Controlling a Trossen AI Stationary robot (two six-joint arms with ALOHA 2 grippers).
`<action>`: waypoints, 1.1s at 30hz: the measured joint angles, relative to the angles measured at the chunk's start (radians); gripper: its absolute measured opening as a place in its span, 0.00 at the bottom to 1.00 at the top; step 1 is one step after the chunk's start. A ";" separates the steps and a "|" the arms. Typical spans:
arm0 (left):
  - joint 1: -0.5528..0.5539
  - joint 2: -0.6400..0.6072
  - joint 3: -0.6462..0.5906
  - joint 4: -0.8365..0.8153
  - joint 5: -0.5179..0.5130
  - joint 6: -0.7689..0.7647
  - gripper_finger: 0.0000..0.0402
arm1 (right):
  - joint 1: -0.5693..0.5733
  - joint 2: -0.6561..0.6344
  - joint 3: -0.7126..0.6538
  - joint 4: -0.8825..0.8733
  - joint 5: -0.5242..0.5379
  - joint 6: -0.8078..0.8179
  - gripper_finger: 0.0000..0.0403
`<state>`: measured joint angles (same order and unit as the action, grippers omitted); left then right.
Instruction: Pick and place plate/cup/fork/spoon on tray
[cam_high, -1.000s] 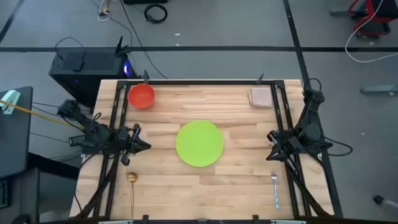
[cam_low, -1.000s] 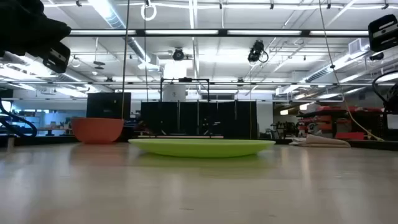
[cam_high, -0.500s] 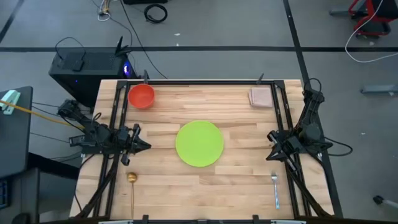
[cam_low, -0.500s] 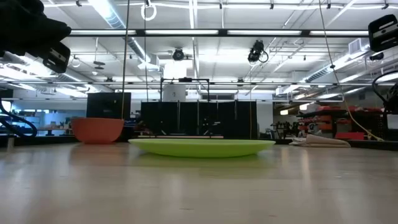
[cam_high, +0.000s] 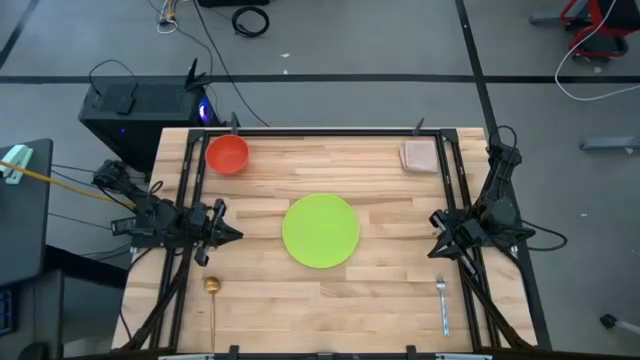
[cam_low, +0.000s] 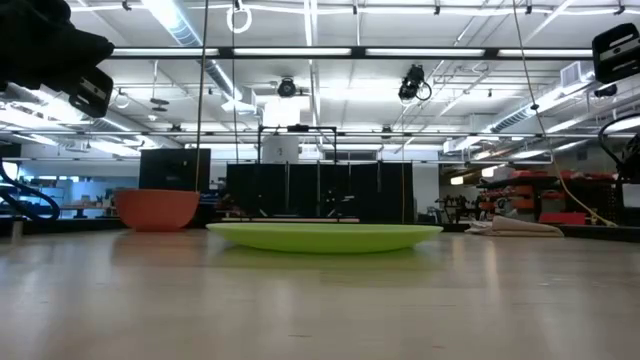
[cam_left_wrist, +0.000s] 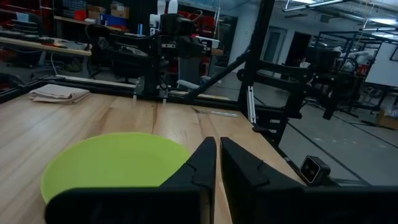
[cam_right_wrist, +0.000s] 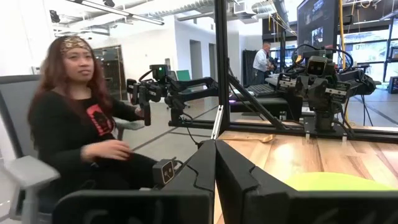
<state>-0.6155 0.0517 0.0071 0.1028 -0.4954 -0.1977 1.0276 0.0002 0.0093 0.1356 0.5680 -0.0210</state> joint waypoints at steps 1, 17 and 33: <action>0.000 0.000 0.000 0.000 0.000 0.000 0.08 | 0.000 0.000 0.000 0.000 0.000 0.000 0.03; 0.002 0.000 0.005 0.037 -0.068 0.003 0.07 | 0.000 0.000 0.000 0.000 0.000 0.000 0.03; 0.011 0.236 0.408 -0.429 -0.335 -0.086 0.01 | 0.000 0.000 0.000 0.000 0.000 0.000 0.03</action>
<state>-0.6049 0.2877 0.4152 -0.3262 -0.8299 -0.2833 1.0278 0.0002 0.0093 0.1355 0.5680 -0.0212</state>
